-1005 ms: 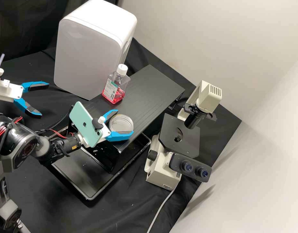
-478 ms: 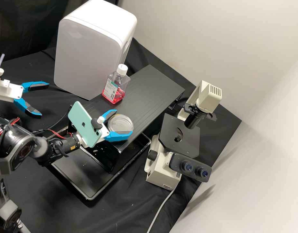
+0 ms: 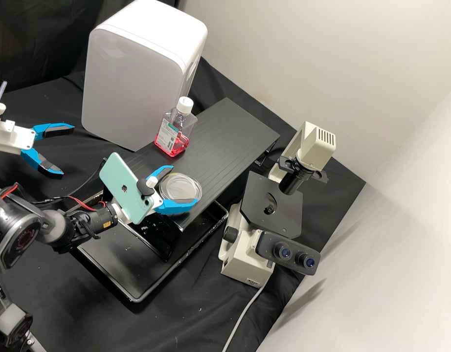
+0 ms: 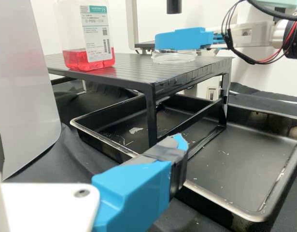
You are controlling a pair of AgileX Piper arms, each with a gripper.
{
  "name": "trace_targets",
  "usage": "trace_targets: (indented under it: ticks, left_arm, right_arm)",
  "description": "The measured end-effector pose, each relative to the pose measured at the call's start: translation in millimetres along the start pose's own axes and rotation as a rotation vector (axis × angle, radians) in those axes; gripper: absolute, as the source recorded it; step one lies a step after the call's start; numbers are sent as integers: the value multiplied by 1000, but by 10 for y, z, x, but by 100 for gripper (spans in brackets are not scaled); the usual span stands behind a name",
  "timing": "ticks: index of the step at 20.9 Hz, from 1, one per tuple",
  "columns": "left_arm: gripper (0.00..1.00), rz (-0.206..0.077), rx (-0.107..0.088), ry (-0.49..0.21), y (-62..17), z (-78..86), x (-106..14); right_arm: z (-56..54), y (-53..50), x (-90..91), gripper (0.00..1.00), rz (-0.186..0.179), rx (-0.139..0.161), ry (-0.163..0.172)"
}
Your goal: Place the lid on the petri dish
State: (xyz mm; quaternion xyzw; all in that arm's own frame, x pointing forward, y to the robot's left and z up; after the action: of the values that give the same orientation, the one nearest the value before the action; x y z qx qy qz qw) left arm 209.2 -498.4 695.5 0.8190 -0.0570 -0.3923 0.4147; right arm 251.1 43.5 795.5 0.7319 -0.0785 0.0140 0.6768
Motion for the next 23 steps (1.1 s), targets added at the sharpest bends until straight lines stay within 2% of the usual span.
trace_targets:
  ticks: [7, 14, 23]
  left_arm:
    - [100, 0, 0, 0, 0, 0, 0]
    - [100, 0, 0, 0, 0, 0, 0]
    - [100, 0, 0, 0, 0, 0, 0]
  right_arm:
    - [24, 26, 9, 0, 11, 0, -10]
    - [140, 89, 51, 0, 40, -9, -58]
    - [140, 85, 52, 0, 39, -9, -57]
